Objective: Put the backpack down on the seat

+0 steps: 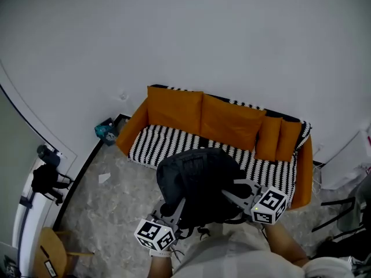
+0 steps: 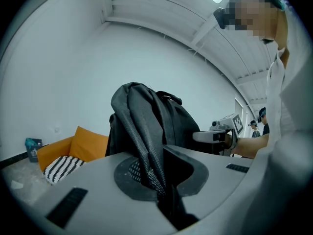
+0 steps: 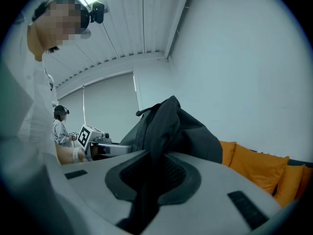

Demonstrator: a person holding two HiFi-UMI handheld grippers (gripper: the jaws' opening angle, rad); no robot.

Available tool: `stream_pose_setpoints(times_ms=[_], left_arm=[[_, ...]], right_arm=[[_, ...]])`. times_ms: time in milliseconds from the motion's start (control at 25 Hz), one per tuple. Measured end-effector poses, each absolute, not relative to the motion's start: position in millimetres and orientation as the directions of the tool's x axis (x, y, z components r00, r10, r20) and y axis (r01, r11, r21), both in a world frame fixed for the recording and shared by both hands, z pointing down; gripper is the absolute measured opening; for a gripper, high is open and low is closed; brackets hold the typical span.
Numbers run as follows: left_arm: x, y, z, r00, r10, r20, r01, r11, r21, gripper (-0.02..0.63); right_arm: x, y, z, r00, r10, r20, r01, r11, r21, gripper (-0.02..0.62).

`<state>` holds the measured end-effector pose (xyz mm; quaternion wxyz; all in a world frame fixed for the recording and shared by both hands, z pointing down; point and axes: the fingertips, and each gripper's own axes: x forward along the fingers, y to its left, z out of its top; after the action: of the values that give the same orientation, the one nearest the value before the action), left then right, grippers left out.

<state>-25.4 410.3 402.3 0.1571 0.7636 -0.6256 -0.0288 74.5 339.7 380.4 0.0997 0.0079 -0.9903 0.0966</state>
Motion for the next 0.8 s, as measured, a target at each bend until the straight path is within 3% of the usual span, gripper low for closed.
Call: stream_pose_setpoints(times_ms=[440, 800], left_arm=[[-46.1, 326.3, 423.6, 0.213, -0.955, 0.207, -0.939, -0.141, 0.315, 0.049], [-35.0, 202.3, 428.7, 0.300, -0.923, 0.241, -0.922, -0.216, 0.321, 0.049]], right_arm=[[50.6, 251.2, 407.8, -0.973, 0.026, 0.230, -0.034, 0.967, -0.254, 0.052], [63.7, 133.1, 419.5, -0.976, -0.029, 0.216, -0.095, 0.948, -0.303, 0.052]])
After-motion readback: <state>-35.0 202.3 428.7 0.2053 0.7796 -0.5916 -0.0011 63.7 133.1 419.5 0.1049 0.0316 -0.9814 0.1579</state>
